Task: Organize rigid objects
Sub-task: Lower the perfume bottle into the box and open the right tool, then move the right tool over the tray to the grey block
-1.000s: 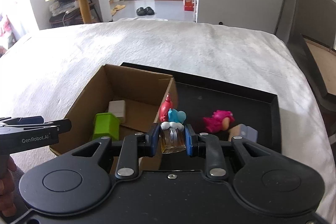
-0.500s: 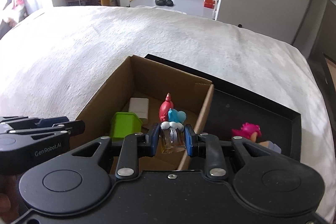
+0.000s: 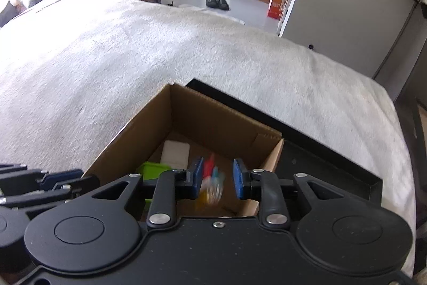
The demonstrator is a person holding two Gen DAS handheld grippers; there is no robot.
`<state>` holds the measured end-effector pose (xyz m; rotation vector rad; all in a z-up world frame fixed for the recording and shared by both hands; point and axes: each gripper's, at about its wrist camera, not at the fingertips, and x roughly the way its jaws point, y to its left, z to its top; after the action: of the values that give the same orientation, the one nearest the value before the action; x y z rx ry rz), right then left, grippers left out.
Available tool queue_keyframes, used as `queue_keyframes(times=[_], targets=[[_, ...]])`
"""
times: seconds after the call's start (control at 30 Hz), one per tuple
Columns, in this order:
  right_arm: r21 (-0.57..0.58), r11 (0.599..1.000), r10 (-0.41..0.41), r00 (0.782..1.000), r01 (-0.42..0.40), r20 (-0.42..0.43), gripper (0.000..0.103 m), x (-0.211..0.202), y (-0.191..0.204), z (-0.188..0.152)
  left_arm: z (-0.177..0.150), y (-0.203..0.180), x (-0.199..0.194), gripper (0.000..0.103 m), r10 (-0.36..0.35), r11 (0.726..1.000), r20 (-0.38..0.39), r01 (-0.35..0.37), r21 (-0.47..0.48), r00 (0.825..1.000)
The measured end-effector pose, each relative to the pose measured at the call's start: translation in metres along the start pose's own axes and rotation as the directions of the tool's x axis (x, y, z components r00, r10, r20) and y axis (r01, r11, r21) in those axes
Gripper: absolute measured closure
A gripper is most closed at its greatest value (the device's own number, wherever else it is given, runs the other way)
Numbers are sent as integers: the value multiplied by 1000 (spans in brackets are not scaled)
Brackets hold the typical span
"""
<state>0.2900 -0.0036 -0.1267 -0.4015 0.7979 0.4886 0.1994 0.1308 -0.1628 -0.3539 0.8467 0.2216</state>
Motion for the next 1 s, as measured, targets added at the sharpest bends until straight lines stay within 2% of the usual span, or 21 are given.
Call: queue_keyframes(times=[0.27, 0.43, 0.5, 0.57, 0.8, 1.0], targets=[[6, 1000, -1, 1000, 1, -5, 77, -4, 0, -7, 0, 1, 1, 90, 7, 1000, -2, -7, 1, 1000], [26, 1000, 12, 999, -11, -39, 76, -5, -4, -18, 0, 1, 1, 89, 13, 1000, -5, -13, 1, 1000], [33, 999, 13, 999, -11, -44, 71, -7, -6, -21, 0, 0, 1, 89, 20, 1000, -9, -20, 4, 1000], [34, 999, 13, 999, -12, -38, 60, -10, -6, -24, 0, 0, 1, 88, 24, 1000, -13, -24, 4, 1000], [45, 999, 26, 999, -25, -21, 47, -21, -13, -32, -2, -2, 1, 85, 54, 998, -37, -53, 17, 998], [72, 997, 26, 999, -24, -24, 39, -24, -24, -43, 2, -8, -3, 70, 47, 998, -35, -46, 39, 998]])
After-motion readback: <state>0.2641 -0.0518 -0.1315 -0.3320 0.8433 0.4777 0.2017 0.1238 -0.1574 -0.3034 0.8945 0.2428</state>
